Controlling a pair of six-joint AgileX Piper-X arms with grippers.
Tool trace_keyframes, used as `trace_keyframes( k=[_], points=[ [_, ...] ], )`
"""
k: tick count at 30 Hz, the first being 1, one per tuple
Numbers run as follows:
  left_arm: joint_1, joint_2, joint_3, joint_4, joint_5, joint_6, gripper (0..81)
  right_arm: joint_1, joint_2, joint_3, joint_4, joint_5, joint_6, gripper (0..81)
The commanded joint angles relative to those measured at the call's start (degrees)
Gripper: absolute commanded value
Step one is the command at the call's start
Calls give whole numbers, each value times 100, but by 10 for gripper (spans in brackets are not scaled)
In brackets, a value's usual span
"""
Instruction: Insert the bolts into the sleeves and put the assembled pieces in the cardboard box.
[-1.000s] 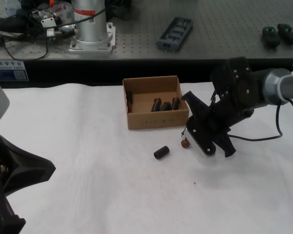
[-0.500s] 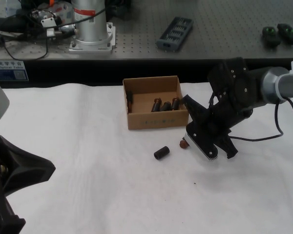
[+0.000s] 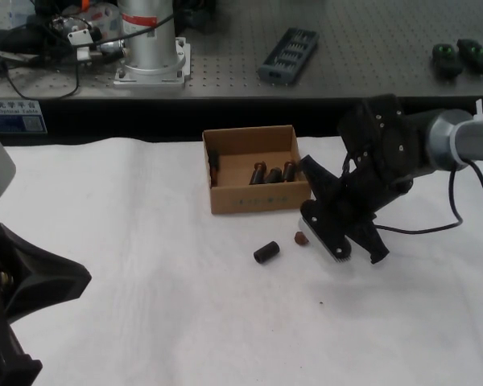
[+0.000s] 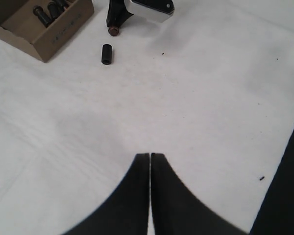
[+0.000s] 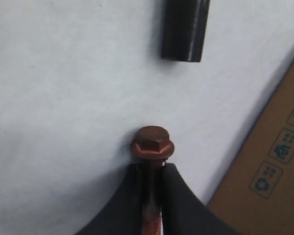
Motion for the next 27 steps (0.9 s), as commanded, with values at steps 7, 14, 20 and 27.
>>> trace_keyframes(
  k=[7,14,20,27],
  points=[
    [-4,-52,-3,-30,-11,-725,7,364,-413,126,577,12,1474,28],
    [-4,-52,-3,14,-11,-1423,7,433,-1244,126,689,-23,4406,28],
    [-4,-26,-3,14,-83,-1425,7,477,-2111,126,1509,-138,6205,28],
    [-4,751,-3,-212,-223,-1266,7,476,-2964,267,2491,-839,7557,28]
  ],
)
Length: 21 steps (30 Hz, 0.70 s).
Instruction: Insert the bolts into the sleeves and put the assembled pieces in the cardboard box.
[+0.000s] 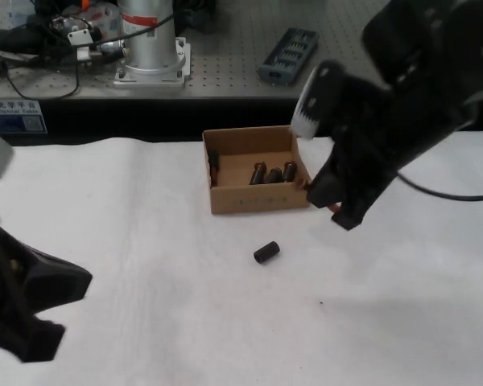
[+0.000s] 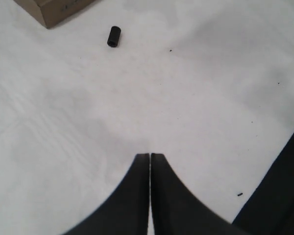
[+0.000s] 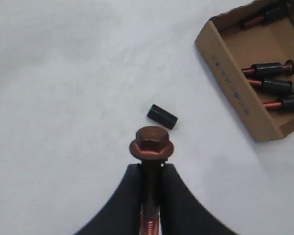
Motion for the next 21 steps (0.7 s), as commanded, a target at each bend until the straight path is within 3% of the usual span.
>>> trace_keyframes(
  k=[1,7,15,21],
  points=[
    [-26,532,-3,-330,-84,131,7,28,-400,133,333,-396,643,28],
    [-231,1920,-50,-1651,-84,297,15,28,-1255,771,512,-396,1081,28],
    [-734,3699,-824,-2757,-762,426,356,28,-2381,1283,784,-378,1566,28],
    [-987,4918,-1903,-2812,-777,683,365,12,-2849,1337,811,-333,1653,28]
  ],
)
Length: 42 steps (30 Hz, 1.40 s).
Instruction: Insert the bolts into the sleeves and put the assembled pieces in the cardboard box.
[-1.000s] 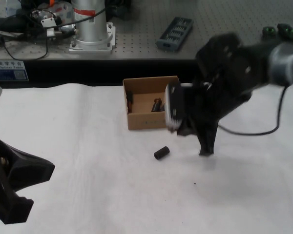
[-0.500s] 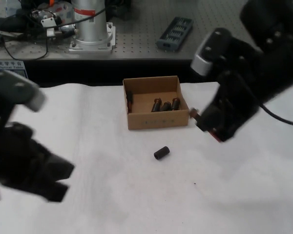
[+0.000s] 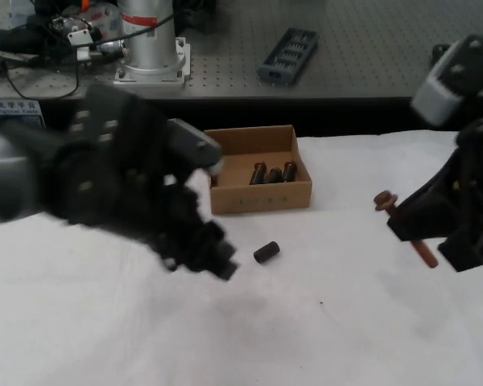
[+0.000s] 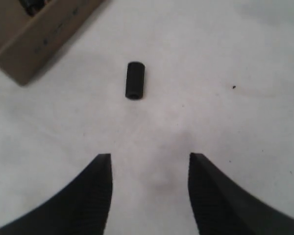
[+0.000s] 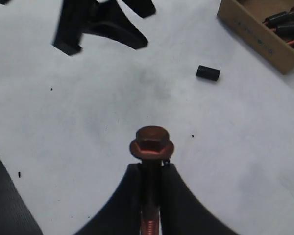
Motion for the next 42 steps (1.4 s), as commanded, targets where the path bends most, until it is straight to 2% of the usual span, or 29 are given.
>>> trace_keyframes(
  k=[1,7,14,26,42],
  points=[
    [-151,717,-735,-72,-70,323,365,12,-116,12,16,-75,26,28],
    [-210,1690,-1603,-3,-256,440,365,8,-143,12,16,-75,6,28],
    [-210,2229,-2151,248,-268,502,365,-8,-143,12,16,-75,-5,28],
    [-210,2358,-2194,523,-5,783,365,-339,-129,287,-41,-75,-5,28],
    [-239,2771,-2194,368,144,749,365,-336,-129,345,-45,-75,-5,28]
  ],
)
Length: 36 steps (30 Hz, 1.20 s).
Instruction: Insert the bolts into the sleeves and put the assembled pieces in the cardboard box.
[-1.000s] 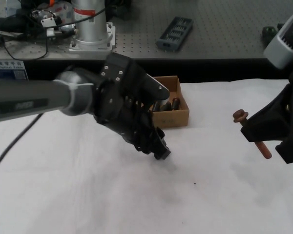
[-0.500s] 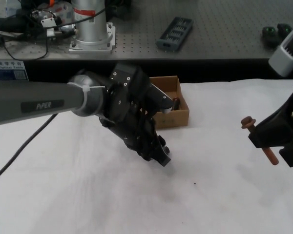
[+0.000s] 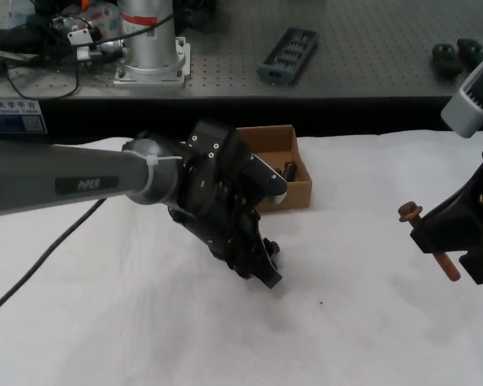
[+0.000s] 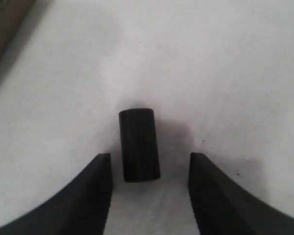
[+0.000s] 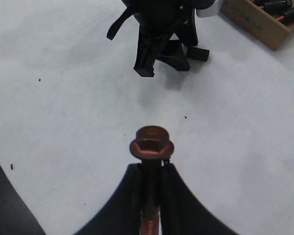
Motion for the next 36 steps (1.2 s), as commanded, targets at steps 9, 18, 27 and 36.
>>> trace_keyframes(
  k=[9,18,27,36],
  points=[
    [-24,145,-70,6,40,0,200,-36,-35,-13,-26,-75,-29,28],
    [-24,145,-70,6,284,0,41,-36,-35,-13,-26,-75,-29,28],
    [-129,-286,-70,110,644,0,6,-36,-35,-13,-26,-75,-29,28],
    [-101,-1218,215,1084,654,-12,6,-36,-35,-13,-88,-75,-29,28]
  ],
)
